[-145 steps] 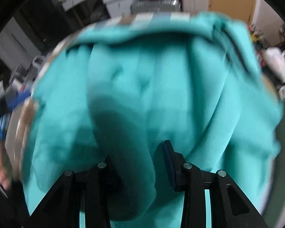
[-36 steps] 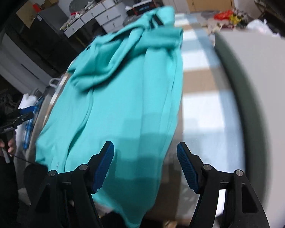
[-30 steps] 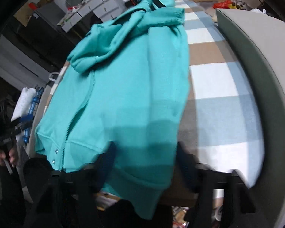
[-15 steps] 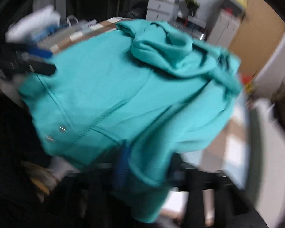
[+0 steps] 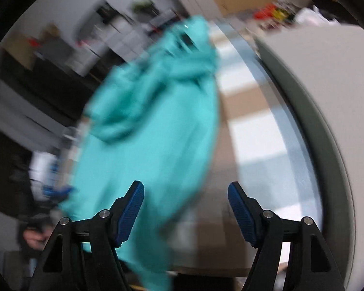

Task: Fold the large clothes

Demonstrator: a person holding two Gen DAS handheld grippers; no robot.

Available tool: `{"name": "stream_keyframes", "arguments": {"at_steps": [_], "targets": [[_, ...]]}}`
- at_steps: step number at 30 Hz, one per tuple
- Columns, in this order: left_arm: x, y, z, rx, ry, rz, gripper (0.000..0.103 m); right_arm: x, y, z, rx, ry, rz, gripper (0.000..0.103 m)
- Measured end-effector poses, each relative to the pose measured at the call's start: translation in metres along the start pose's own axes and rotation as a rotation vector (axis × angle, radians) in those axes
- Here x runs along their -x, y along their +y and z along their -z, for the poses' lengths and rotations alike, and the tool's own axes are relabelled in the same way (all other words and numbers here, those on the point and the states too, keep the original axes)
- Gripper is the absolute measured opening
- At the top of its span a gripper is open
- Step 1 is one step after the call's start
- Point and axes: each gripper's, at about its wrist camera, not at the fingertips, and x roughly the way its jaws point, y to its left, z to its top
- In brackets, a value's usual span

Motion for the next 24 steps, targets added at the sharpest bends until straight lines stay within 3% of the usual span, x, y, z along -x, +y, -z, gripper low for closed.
{"name": "stream_keyframes", "arguments": {"at_steps": [3, 4, 9, 13, 14, 19, 21, 24], "targets": [[-0.002, 0.001, 0.003, 0.003, 0.029, 0.021, 0.073, -0.024, 0.001, -0.002, -0.028, 0.057, -0.023, 0.045], [-0.002, 0.002, 0.004, 0.014, 0.036, 0.029, 0.073, -0.029, 0.009, -0.003, -0.006, 0.065, -0.048, 0.034], [-0.002, 0.001, 0.006, 0.025, 0.05, 0.035, 0.073, -0.046, 0.047, -0.002, 0.103, 0.088, -0.034, 0.034], [-0.002, 0.0, 0.008, 0.019, 0.057, 0.024, 0.073, -0.053, 0.062, -0.002, 0.151, 0.061, 0.019, 0.026], [-0.002, 0.001, 0.008, 0.017, 0.058, 0.018, 0.073, -0.051, 0.061, 0.0, 0.147, 0.049, 0.025, 0.019], [-0.002, 0.005, 0.009, 0.019, 0.057, -0.03, 0.073, -0.005, 0.044, 0.003, 0.103, -0.076, 0.008, 0.014], [-0.002, 0.008, 0.01, 0.021, 0.056, -0.047, 0.073, 0.018, 0.032, 0.005, 0.08, -0.126, 0.039, 0.014], [0.0, 0.012, 0.012, 0.025, 0.055, -0.082, 0.073, 0.02, 0.015, 0.006, 0.059, -0.123, 0.132, 0.012]]}}
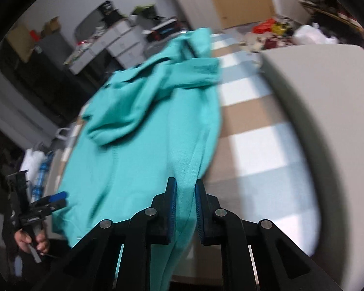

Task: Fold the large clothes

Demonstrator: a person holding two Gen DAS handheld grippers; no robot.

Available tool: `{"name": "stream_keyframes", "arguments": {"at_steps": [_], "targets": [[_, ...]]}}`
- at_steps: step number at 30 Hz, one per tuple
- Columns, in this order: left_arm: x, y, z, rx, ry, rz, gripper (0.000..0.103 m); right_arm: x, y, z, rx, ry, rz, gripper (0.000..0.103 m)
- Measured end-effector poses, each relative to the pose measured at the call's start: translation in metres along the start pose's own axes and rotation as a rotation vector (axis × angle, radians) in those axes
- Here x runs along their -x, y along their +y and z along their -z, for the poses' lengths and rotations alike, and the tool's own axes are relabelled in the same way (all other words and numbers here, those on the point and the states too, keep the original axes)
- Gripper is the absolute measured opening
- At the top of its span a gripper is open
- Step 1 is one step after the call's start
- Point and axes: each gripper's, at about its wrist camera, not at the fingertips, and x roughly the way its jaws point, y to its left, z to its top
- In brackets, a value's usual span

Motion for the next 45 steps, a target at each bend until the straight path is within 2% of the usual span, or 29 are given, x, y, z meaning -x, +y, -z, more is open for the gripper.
{"name": "stream_keyframes", "arguments": {"at_steps": [3, 4, 7, 9, 12, 14, 16, 18, 19, 21, 24, 25, 28, 29, 30, 32, 34, 35, 37, 40, 42, 43, 44, 45], "targets": [[0.008, 0.008, 0.003, 0.004, -0.023, -0.047, 0.073, -0.025, 0.0, 0.005, 0.048, 0.044, 0.123, 0.012], [0.013, 0.013, 0.005, 0.002, -0.027, -0.071, 0.073, -0.03, -0.004, 0.007, 0.037, 0.058, 0.124, 0.012], [0.032, 0.028, 0.01, 0.006, -0.027, -0.127, 0.073, -0.022, -0.006, 0.007, 0.025, 0.044, 0.071, 0.015], [0.038, 0.038, 0.014, 0.009, 0.009, -0.175, 0.073, -0.008, -0.006, 0.01, 0.035, 0.016, 0.048, 0.018], [0.039, 0.045, 0.024, 0.006, 0.062, -0.202, 0.073, 0.015, -0.003, 0.018, 0.049, -0.018, 0.015, 0.027], [0.026, 0.045, 0.027, -0.002, 0.146, -0.219, 0.073, 0.027, 0.009, 0.024, 0.058, -0.044, -0.009, 0.039], [0.014, 0.045, 0.028, 0.004, 0.196, -0.201, 0.073, 0.035, 0.026, 0.025, 0.084, -0.064, -0.076, 0.04], [0.0, 0.049, 0.03, 0.038, 0.257, -0.137, 0.073, 0.041, 0.052, 0.027, 0.123, -0.093, -0.137, 0.048], [-0.003, 0.05, 0.031, 0.055, 0.251, -0.136, 0.073, 0.042, 0.062, 0.028, 0.138, -0.098, -0.158, 0.057], [-0.004, 0.047, 0.032, 0.038, 0.241, -0.152, 0.072, 0.043, 0.087, 0.029, 0.175, -0.114, -0.219, 0.059], [-0.004, 0.038, 0.037, -0.038, 0.223, -0.215, 0.056, 0.029, 0.109, 0.029, 0.168, -0.13, -0.252, 0.07], [-0.002, 0.035, 0.039, -0.066, 0.215, -0.211, 0.046, 0.02, 0.112, 0.029, 0.155, -0.12, -0.259, 0.072], [0.001, 0.034, 0.041, -0.073, 0.217, -0.216, 0.038, -0.011, 0.116, 0.032, 0.071, -0.058, -0.303, 0.072], [0.002, 0.035, 0.041, -0.084, 0.217, -0.229, 0.037, -0.021, 0.116, 0.034, 0.049, -0.024, -0.292, 0.072], [0.003, 0.036, 0.041, -0.089, 0.221, -0.243, 0.037, -0.034, 0.115, 0.034, 0.032, 0.014, -0.263, 0.072], [0.006, 0.041, 0.039, -0.085, 0.224, -0.271, 0.036, -0.061, 0.111, 0.036, 0.022, 0.132, -0.145, 0.07], [0.01, 0.049, 0.041, -0.068, 0.224, -0.283, 0.036, -0.074, 0.104, 0.038, 0.018, 0.21, -0.101, 0.06], [0.012, 0.052, 0.042, -0.061, 0.218, -0.291, 0.036, -0.076, 0.102, 0.038, 0.024, 0.225, -0.088, 0.054], [0.016, 0.059, 0.044, -0.037, 0.208, -0.288, 0.038, -0.077, 0.104, 0.039, 0.078, 0.238, -0.064, 0.047], [0.025, 0.066, 0.048, 0.02, 0.196, -0.243, 0.038, -0.074, 0.101, 0.038, 0.106, 0.263, -0.069, 0.042], [0.034, 0.068, 0.048, 0.054, 0.199, -0.22, 0.038, -0.063, 0.095, 0.037, 0.113, 0.253, -0.087, 0.043], [0.042, 0.069, 0.048, 0.063, 0.178, -0.217, 0.041, -0.05, 0.09, 0.038, 0.121, 0.227, -0.095, 0.046], [0.046, 0.07, 0.049, 0.062, 0.162, -0.21, 0.046, -0.035, 0.084, 0.039, 0.132, 0.194, -0.099, 0.053], [0.051, 0.07, 0.051, 0.058, 0.15, -0.195, 0.066, -0.024, 0.077, 0.039, 0.137, 0.162, -0.097, 0.059]]}}
